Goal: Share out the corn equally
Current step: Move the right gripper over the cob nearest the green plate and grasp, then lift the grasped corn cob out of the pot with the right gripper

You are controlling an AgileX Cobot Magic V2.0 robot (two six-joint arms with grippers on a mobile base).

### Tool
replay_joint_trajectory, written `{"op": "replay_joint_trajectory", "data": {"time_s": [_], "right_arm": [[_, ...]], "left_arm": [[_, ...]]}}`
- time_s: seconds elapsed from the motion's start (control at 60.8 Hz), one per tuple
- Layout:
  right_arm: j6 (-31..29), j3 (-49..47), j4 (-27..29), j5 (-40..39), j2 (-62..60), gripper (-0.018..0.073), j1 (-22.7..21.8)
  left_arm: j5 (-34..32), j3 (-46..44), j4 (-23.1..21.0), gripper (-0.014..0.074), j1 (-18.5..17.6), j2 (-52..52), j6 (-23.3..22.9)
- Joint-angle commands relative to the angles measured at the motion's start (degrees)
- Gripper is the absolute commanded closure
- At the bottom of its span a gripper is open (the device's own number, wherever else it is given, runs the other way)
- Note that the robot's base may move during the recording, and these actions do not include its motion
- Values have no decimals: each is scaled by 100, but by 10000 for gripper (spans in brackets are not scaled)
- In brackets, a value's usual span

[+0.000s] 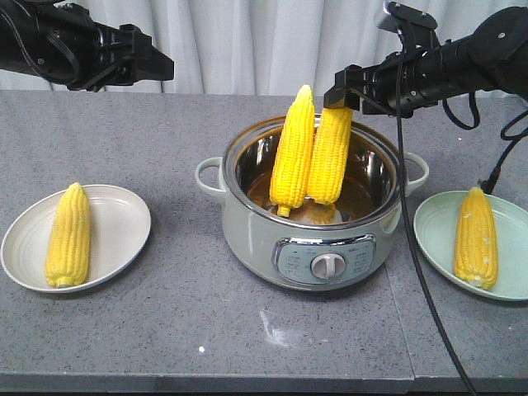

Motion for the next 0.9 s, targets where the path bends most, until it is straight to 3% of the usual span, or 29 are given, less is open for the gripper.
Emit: {"op": "replay_joint_trajectory", "data": {"time_s": [0.0, 0.214, 0.592, 0.888], "right_arm": [[-74, -156, 240, -261, -300, 32, 0], [-92, -156, 433, -188, -300, 166, 0], [-329, -214, 430, 113, -273, 563, 0], [-358, -921, 311, 155, -1124, 567, -21]], "left_arm": [[-305, -153, -213, 134, -30, -199, 16], [-305, -153, -213, 134, -30, -199, 16], [-300, -153, -214, 134, -30, -199, 16], [-220, -153, -214, 134, -30, -199, 16]]}}
